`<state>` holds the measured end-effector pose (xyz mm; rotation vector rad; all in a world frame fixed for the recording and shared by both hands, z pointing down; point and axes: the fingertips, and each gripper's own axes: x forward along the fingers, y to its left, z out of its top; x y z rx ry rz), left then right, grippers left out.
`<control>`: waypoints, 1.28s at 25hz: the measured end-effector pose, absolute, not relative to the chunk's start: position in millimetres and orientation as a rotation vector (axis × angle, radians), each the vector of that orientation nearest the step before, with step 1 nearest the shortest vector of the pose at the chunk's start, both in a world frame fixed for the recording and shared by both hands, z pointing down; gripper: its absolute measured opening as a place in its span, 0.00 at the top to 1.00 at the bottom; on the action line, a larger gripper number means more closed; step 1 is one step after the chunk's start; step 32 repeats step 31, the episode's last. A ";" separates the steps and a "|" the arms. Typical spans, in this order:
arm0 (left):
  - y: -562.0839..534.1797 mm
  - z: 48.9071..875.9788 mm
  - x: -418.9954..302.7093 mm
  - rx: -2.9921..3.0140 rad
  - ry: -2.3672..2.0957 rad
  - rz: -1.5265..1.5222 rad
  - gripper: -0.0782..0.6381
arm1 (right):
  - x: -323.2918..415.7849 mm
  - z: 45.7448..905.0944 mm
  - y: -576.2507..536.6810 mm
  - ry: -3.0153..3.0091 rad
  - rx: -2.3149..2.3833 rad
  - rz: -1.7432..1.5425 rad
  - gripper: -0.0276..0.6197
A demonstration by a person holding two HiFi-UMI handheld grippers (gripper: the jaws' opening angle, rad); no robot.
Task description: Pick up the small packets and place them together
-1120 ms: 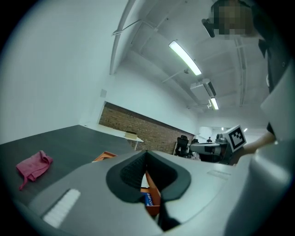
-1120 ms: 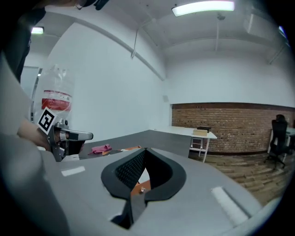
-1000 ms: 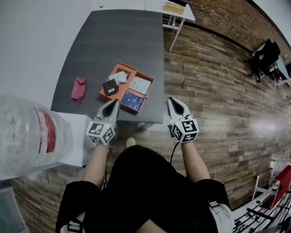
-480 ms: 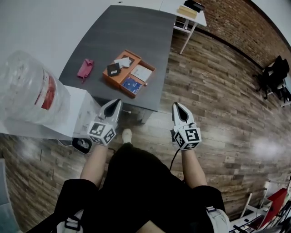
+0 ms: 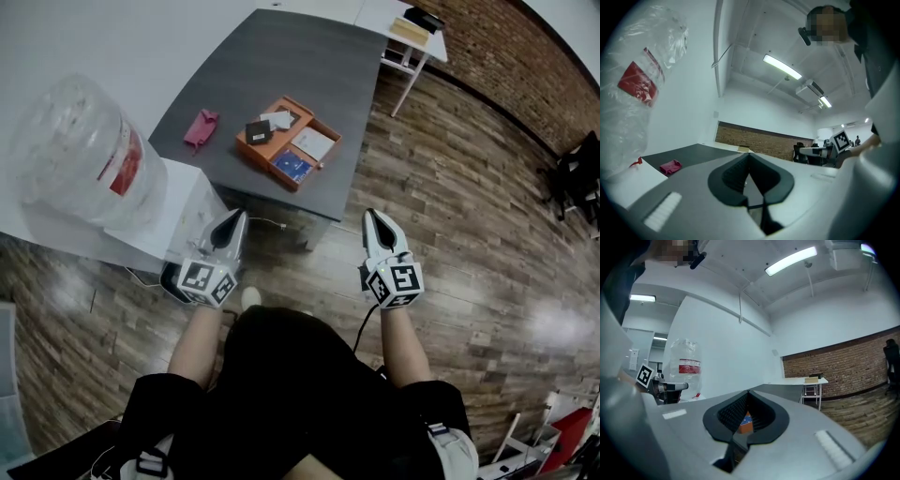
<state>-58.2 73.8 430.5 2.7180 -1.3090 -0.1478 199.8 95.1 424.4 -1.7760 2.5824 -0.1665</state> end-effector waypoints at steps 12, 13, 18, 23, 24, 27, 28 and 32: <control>75.5 420.4 -106.5 2.790 -1.206 -0.183 0.89 | 139.0 414.5 103.4 2.502 -1.851 -0.165 0.96; 76.1 420.3 -108.8 2.791 -1.199 -0.187 0.89 | 135.9 414.9 104.3 2.497 -1.853 -0.171 0.95; 78.2 425.0 -118.7 2.785 -1.179 -0.196 0.89 | 124.2 418.6 108.1 2.498 -1.870 -0.180 0.96; 78.7 425.3 -125.6 2.768 -1.180 -0.209 0.89 | 112.5 420.6 109.6 2.536 -1.862 -0.176 0.95; 78.8 426.2 -126.6 2.763 -1.181 -0.211 0.89 | 111.1 421.0 109.6 2.541 -1.859 -0.175 0.96; 79.4 427.7 -128.8 2.752 -1.191 -0.216 0.89 | 110.3 421.3 109.6 2.548 -1.856 -0.176 0.95; 80.0 427.7 -129.3 2.750 -1.196 -0.218 0.89 | 110.6 421.4 109.8 2.550 -1.856 -0.177 0.95; 82.7 427.4 -130.3 2.749 -1.207 -0.218 0.89 | 111.9 421.9 111.5 2.553 -1.856 -0.179 0.95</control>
